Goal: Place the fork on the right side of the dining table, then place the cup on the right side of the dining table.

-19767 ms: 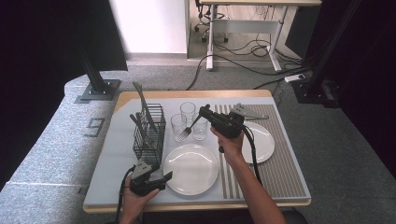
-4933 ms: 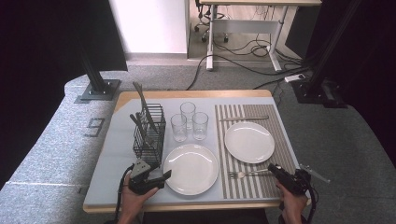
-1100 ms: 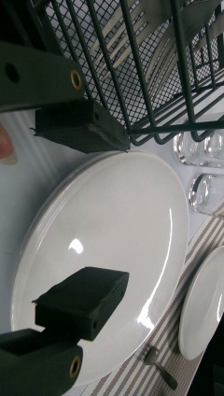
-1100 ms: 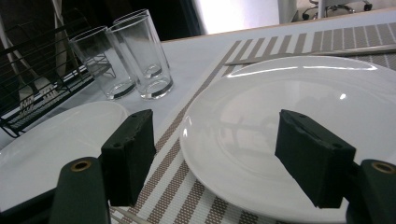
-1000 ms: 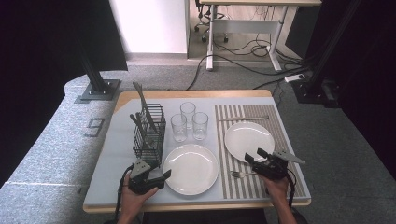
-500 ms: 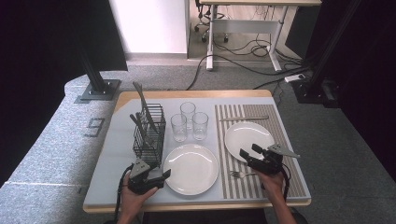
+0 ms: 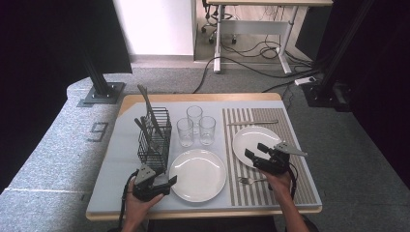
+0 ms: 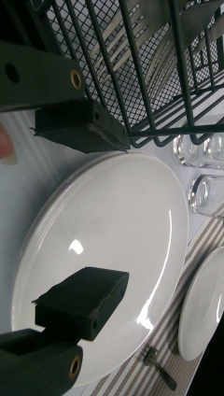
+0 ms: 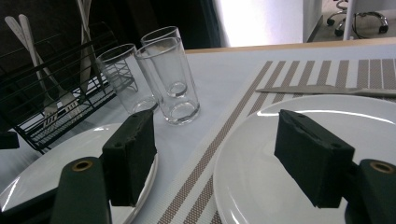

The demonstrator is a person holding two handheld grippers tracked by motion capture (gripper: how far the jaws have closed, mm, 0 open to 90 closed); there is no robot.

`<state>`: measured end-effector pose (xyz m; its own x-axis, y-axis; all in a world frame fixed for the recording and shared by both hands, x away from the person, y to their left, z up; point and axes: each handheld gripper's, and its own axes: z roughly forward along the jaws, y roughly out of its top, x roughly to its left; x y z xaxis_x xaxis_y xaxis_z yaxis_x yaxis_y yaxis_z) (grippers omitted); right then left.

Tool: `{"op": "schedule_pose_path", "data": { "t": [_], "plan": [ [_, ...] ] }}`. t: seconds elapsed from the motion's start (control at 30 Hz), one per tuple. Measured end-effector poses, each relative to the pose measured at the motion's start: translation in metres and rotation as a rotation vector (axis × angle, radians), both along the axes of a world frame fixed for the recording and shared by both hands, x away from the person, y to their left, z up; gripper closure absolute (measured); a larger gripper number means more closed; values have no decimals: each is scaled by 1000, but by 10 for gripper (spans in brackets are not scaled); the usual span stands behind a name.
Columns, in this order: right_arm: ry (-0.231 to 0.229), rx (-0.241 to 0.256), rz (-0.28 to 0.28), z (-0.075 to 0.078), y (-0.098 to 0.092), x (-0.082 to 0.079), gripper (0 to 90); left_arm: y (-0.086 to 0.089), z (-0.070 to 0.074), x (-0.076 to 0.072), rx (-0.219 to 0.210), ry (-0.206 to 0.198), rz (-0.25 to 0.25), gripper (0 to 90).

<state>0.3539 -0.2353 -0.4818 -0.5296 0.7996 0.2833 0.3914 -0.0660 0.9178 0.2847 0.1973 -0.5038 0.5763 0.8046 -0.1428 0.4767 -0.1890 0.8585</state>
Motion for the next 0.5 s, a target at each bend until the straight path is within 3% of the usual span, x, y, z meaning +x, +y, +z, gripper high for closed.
{"op": "schedule_pose_path", "data": {
  "t": [0.5],
  "plan": [
    [-9,0,39,11,15,12,287,0,0,0,2,2,1,312]
  ]
}}
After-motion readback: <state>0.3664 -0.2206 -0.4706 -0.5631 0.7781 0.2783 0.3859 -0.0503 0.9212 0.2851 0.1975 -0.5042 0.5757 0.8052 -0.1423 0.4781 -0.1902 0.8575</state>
